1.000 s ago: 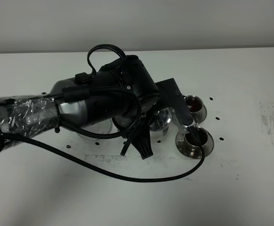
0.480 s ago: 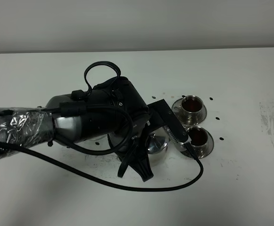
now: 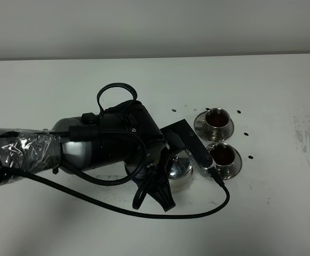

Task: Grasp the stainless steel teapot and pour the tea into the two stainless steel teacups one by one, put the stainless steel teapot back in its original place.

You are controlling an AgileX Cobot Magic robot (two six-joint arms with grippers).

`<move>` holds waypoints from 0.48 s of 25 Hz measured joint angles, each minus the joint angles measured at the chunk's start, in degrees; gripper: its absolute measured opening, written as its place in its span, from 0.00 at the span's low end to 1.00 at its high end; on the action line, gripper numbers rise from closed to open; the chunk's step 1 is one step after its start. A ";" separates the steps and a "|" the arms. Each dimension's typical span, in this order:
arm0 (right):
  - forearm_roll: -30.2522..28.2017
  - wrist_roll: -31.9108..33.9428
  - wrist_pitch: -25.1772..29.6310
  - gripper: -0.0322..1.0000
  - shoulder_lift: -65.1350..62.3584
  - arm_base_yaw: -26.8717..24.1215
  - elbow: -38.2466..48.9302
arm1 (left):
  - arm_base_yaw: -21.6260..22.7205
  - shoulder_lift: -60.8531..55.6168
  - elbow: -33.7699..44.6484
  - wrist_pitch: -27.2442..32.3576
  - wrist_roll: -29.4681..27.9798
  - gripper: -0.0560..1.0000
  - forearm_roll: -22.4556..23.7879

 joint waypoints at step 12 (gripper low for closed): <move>0.00 0.00 0.00 0.45 0.00 0.00 0.00 | 7.53 -10.03 1.72 1.49 -3.10 0.22 0.00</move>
